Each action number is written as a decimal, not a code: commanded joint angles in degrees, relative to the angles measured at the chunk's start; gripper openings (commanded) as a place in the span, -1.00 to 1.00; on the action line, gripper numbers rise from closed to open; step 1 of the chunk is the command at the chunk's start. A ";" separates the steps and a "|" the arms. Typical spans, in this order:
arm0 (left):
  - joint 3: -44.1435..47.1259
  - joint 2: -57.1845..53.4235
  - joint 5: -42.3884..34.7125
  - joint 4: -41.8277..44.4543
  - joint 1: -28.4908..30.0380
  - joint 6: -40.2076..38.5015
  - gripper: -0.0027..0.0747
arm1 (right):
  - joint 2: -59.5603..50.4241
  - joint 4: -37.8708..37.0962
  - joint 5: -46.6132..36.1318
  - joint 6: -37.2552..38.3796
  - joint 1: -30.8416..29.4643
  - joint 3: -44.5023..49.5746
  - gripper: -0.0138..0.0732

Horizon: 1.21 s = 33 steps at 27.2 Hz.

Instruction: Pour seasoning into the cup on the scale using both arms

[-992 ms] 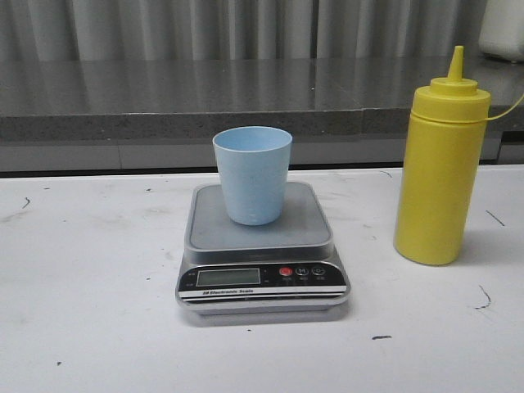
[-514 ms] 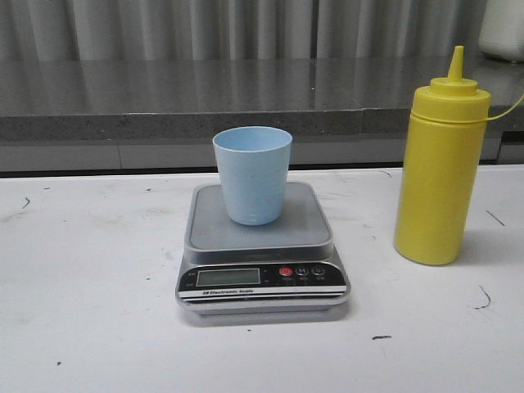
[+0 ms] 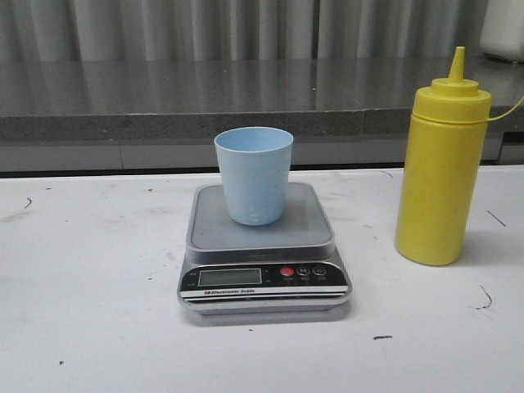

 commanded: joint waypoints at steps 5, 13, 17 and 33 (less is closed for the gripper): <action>8.77 -1.02 -19.21 -0.43 2.04 -0.47 -0.98 | 0.26 -0.11 -4.17 -0.59 -0.14 -2.12 -0.82; 9.55 -0.89 -19.98 -0.43 2.04 -0.47 -0.98 | 0.26 -0.11 -4.17 -0.59 -0.14 -2.12 -0.82; 9.55 -0.89 -19.98 -0.43 2.04 -0.47 -0.98 | 0.26 -0.11 -4.17 -0.59 -0.14 -2.12 -0.82; 9.55 -0.89 -19.98 -0.43 2.04 -0.47 -0.98 | 0.26 -0.11 -4.17 -0.59 -0.14 -2.12 -0.82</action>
